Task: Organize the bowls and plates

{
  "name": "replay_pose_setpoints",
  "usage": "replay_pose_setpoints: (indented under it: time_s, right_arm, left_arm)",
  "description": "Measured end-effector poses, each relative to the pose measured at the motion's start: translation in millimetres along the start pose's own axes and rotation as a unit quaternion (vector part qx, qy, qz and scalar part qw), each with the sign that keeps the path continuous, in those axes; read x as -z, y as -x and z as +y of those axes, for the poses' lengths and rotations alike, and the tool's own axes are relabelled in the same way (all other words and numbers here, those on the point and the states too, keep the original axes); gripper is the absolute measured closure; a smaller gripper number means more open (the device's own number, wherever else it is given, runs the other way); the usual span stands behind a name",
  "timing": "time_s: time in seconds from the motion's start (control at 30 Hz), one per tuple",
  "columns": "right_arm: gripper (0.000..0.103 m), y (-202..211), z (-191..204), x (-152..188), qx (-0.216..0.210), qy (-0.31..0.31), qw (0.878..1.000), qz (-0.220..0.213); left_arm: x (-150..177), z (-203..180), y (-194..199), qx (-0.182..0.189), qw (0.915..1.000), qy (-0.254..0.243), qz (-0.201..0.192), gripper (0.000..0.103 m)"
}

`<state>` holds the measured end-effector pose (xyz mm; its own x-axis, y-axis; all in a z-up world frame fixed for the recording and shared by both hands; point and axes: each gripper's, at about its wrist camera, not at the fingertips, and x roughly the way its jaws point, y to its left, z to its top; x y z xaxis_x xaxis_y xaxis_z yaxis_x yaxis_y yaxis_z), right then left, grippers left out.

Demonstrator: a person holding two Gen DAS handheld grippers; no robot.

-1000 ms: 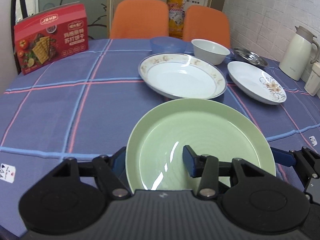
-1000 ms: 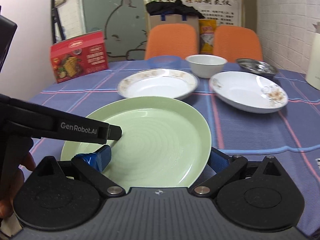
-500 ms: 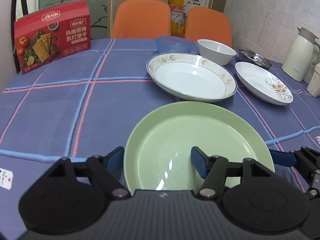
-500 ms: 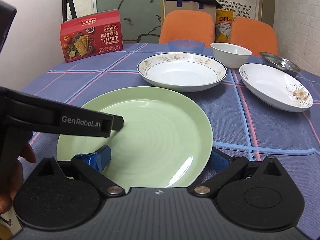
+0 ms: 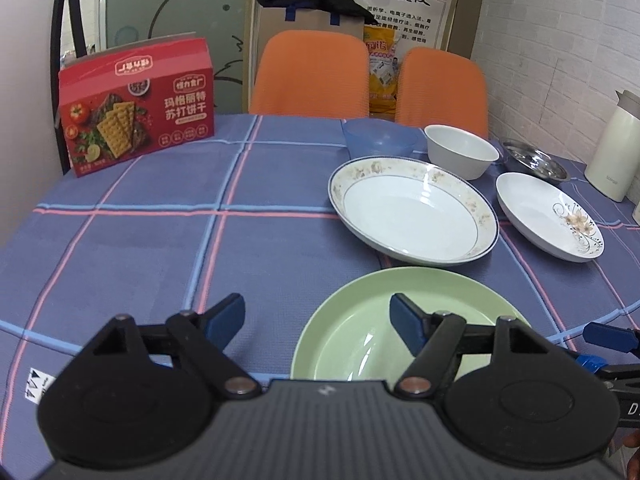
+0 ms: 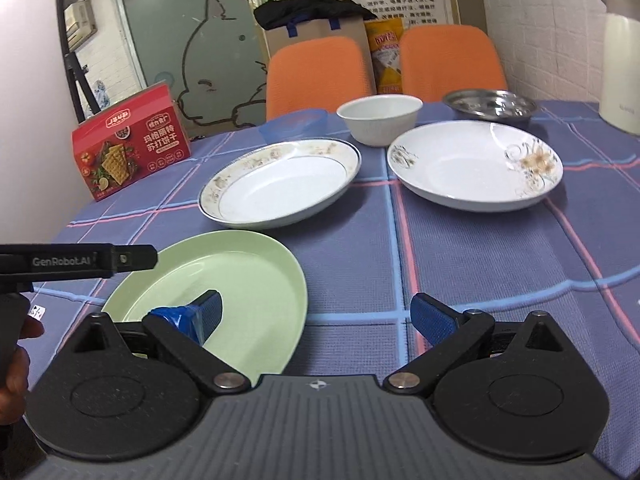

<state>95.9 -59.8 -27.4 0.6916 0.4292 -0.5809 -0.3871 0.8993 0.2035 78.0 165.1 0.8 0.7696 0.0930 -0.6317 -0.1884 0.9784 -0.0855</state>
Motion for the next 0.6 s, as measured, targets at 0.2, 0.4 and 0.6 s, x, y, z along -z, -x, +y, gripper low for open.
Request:
replay_pose_setpoints:
  time_s: [0.2, 0.4, 0.6]
  right_arm:
    - [0.014, 4, -5, -9, 0.008, -0.014, 1.0, -0.006]
    - [0.014, 6, -9, -17, 0.007, -0.036, 0.999, -0.013]
    - [0.014, 10, -9, -17, -0.004, -0.037, 0.999, -0.029]
  left_arm:
    - [-7, -3, 2, -0.006, 0.9999, -0.001, -0.012, 0.03]
    - [-9, -12, 0, -0.015, 0.9997, -0.003, -0.018, 0.03]
    - [-11, -16, -2, -0.008, 0.9998, 0.0, -0.016, 0.03]
